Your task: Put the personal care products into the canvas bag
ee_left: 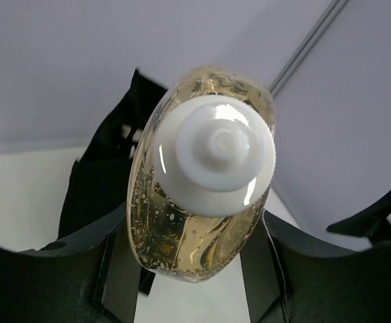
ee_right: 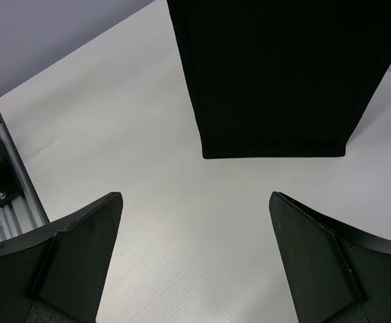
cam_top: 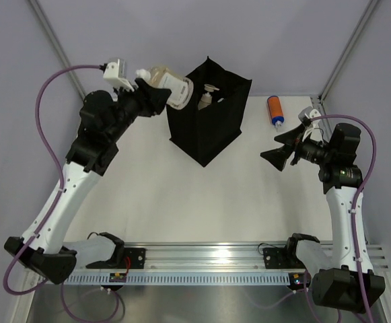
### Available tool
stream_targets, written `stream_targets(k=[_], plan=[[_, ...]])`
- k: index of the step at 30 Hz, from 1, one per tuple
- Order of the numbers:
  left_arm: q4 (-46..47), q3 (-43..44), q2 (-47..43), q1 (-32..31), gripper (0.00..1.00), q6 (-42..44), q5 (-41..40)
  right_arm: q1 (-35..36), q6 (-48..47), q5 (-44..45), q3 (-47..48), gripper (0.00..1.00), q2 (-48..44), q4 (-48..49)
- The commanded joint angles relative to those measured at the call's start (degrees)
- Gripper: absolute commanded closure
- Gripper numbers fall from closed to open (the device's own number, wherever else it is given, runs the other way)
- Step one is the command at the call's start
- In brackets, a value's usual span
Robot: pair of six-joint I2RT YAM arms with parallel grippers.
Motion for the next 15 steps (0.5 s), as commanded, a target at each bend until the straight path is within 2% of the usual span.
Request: stream_targets(k=[1,10,13,15], plan=[[12.7,11.2,4.6,-1.4,1.0,0.1,0.4,-1.0,-0.3,-1.0,-0.1,0.01,0.2,1.8],[7.8,35.2,29.1,-2.4,1.0,1.3,1.7,-3.0,0.0,-1.4,-0.6,0.0,0.3,2.3],[5.2,39.3,34.7,-2.7,1.0,3.1,1.9,-3.8,-0.1,-1.5,-0.6,0.0,0.5,2.3],[3.4,39.1,36.1,-2.7,1.0,4.5,1.0,-4.0,-0.2,-1.5,-0.6,0.01,0.5,2.2]])
